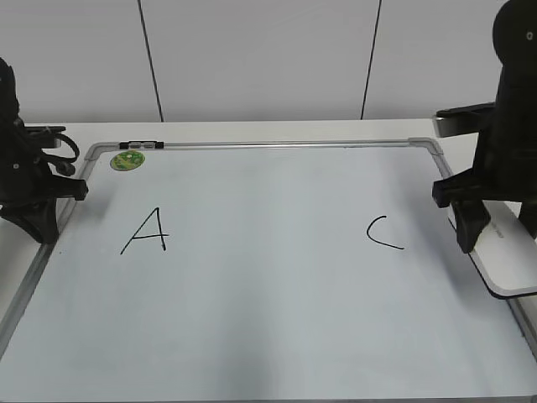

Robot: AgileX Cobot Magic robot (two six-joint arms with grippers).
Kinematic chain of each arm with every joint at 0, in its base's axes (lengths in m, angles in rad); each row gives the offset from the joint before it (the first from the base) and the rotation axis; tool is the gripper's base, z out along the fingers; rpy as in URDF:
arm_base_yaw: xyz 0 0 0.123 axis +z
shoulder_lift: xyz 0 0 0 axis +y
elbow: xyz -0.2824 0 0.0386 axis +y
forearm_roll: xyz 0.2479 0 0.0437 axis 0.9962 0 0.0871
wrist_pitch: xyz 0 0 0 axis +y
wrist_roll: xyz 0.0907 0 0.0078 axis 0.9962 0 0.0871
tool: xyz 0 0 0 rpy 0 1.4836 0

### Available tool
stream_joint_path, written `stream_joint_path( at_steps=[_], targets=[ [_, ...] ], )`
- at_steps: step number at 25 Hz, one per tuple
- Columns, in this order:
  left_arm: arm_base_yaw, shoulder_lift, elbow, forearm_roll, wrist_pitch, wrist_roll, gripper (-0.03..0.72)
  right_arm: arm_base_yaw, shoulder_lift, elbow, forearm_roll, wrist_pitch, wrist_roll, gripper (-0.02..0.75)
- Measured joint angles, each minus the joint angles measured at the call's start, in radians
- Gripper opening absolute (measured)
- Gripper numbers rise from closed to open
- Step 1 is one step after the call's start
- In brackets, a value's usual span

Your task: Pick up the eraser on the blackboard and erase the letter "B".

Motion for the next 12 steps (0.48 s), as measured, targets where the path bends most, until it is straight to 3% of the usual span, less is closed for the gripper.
stream_joint_path(
  at_steps=[12],
  targets=[
    [0.0,0.0,0.0,0.0,0.0,0.0,0.019,-0.135,0.048,0.016,0.19,-0.073,-0.147,0.525]
  ],
)
